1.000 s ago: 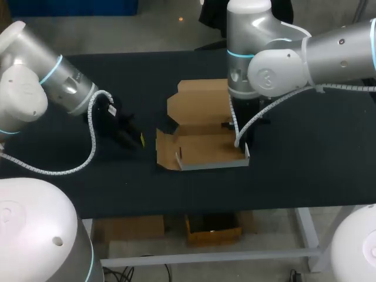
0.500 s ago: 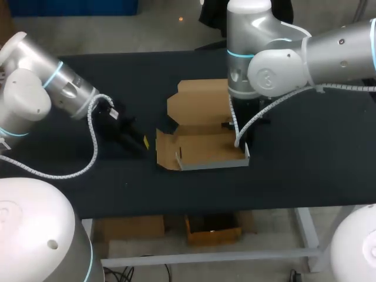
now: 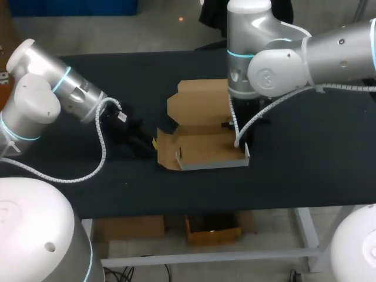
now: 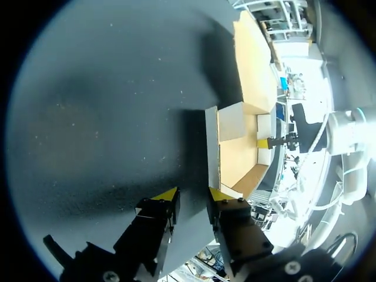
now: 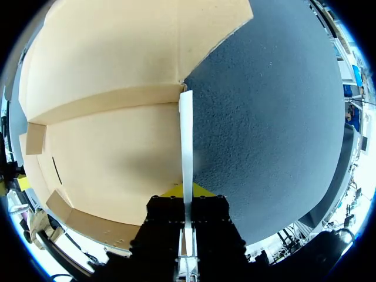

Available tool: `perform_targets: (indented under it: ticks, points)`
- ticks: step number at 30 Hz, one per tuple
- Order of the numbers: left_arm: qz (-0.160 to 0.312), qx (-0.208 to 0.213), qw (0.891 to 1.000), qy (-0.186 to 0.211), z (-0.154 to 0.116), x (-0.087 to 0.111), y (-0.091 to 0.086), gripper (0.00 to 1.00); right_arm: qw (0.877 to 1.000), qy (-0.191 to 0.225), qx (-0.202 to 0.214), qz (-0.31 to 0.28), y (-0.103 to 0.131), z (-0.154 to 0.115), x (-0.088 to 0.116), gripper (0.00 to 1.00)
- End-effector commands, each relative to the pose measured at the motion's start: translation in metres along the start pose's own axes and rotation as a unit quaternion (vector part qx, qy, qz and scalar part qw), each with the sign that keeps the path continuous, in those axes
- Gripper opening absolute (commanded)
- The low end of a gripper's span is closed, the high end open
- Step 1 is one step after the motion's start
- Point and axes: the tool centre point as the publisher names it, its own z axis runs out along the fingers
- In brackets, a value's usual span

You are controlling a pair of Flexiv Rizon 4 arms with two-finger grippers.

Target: Assemble the packaging by folding the flat box into shape, placing the metal phone stand inside, and closing the box properly

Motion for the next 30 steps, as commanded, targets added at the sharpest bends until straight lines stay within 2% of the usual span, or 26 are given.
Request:
perform_targets:
  ticks: [1,7,13,30]
  points:
    - [0.006,0.010,1.000,0.012,0.009,-0.002,0.002,0.30,1.000,-0.001,0.001,0.000,0.000,0.000,0.000,0.00]
    - [0.011,0.019,0.999,0.026,0.017,-0.001,0.003,0.31,1.000,-0.001,0.001,0.000,0.000,0.000,0.000,0.00]
    - [0.028,0.033,0.998,0.054,0.015,0.011,0.007,0.29,1.000,-0.001,0.001,0.000,0.000,0.000,0.000,0.00]
    - [0.061,0.031,0.994,0.080,0.027,0.048,0.004,0.32,1.000,-0.001,0.001,0.000,0.000,0.000,0.000,0.00]
